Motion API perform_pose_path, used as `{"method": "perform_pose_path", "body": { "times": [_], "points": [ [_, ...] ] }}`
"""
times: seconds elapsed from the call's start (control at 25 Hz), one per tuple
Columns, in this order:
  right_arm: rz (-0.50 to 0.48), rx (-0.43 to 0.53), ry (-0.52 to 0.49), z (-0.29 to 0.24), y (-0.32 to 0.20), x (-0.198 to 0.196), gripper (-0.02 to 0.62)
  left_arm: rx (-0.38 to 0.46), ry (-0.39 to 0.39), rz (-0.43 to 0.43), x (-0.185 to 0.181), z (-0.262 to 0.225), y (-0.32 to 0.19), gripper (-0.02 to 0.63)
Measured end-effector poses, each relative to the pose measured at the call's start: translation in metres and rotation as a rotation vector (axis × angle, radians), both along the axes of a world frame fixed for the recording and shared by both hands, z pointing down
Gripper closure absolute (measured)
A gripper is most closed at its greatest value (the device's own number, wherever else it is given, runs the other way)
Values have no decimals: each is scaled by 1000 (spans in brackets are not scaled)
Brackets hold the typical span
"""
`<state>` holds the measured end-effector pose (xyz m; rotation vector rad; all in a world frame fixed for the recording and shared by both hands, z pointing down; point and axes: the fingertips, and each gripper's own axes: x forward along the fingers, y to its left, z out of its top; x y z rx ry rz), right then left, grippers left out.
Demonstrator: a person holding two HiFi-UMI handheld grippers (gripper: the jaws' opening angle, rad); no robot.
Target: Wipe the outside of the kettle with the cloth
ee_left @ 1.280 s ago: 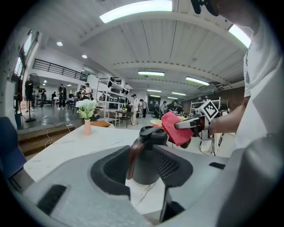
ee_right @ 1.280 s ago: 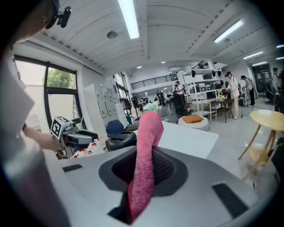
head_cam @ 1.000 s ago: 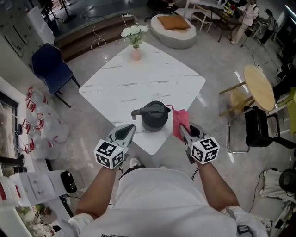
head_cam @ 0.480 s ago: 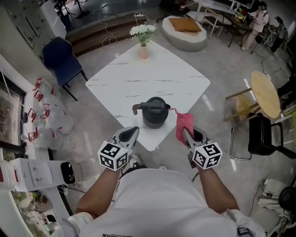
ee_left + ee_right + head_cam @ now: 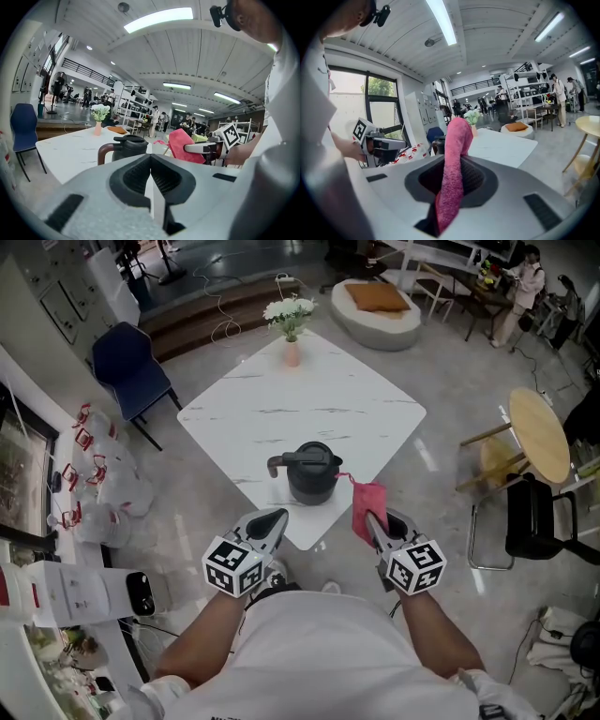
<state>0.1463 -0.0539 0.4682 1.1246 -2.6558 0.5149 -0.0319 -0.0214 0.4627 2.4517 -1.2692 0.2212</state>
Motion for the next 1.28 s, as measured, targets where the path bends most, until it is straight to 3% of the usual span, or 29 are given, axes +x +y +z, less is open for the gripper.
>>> {"method": "perform_pose_path", "body": {
  "times": [0.92,1.16,1.28],
  "points": [
    [-40,-21,-11,7,7,2,534,9,-40,-20,7,-2,1,607],
    [-46,-16,-12,7,9,1,534,46,-113,15,14,-4,3,607],
    [-49,-14,-14,5,9,0,534,42,-90,9,14,-7,3,607]
  ]
}}
